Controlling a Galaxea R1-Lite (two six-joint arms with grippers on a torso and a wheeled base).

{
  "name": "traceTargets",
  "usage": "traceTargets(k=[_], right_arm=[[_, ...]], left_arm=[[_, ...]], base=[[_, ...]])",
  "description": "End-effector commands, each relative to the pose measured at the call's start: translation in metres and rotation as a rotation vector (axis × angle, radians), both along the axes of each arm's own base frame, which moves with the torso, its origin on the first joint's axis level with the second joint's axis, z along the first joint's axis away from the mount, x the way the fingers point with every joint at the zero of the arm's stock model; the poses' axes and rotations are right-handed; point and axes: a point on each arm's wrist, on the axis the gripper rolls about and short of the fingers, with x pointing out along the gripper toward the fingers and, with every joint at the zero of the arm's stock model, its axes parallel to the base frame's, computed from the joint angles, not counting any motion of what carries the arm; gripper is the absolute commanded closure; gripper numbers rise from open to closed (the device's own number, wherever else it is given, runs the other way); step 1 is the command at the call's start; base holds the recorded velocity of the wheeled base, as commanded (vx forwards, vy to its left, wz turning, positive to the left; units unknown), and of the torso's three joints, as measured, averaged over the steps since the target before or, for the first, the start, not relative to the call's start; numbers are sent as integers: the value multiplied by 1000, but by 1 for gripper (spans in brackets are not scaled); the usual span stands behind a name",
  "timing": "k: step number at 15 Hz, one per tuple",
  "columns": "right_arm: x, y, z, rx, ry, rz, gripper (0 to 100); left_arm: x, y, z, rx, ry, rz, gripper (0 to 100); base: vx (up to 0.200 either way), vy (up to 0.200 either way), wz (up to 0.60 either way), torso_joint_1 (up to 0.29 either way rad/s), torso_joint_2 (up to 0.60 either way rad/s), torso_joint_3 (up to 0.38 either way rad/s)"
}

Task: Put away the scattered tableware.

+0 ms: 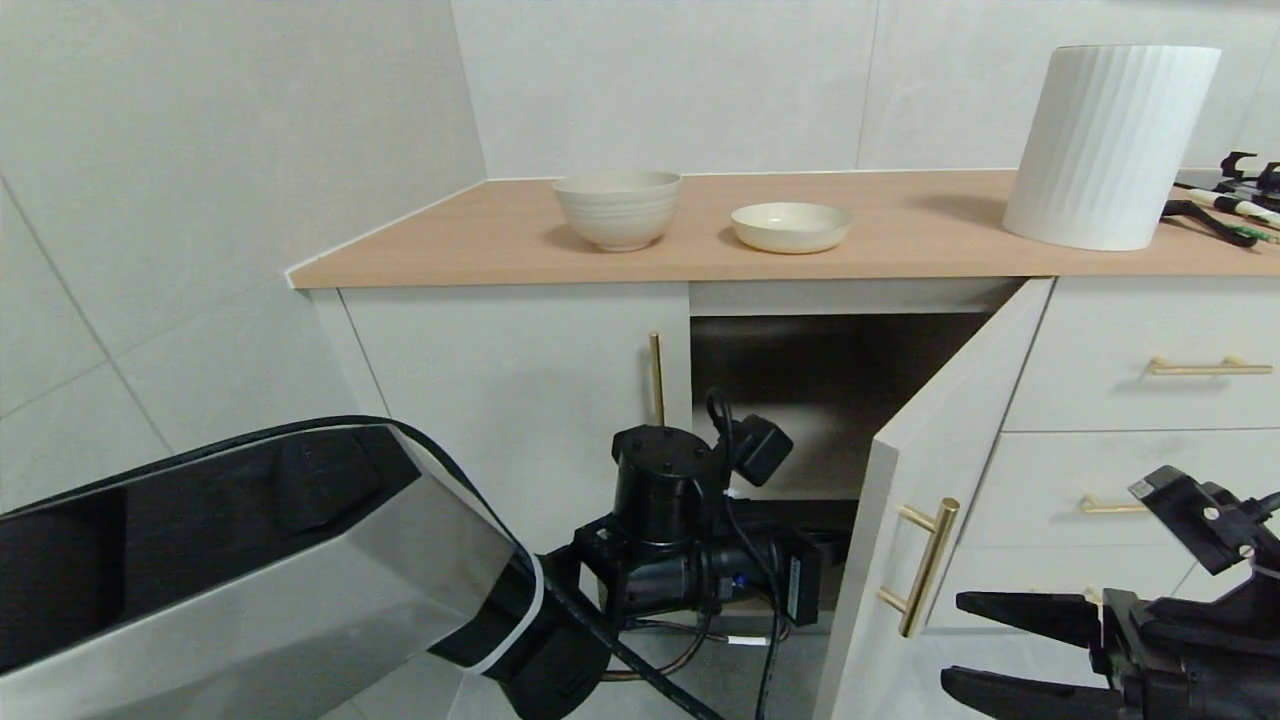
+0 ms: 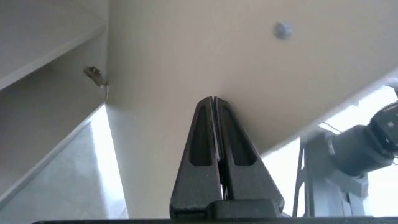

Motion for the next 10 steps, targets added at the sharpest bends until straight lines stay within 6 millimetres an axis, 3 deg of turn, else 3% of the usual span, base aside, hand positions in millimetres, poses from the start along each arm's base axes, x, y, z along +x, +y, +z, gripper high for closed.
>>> traceTargets(k=[1, 6, 10], right_arm=[[-4, -1, 4, 12, -22, 7, 0], [-18, 1, 10, 25, -42, 61, 0], [-37, 2, 22, 72, -119, 136, 0]], left_arm=[[5, -4, 2, -6, -5, 6, 100], [6, -7, 9, -18, -23, 16, 100], [-6, -18, 21, -35, -38, -22, 100]], base=[[0, 0, 0, 0, 0, 0], [0, 0, 0, 0, 0, 0], [0, 0, 0, 0, 0, 0]])
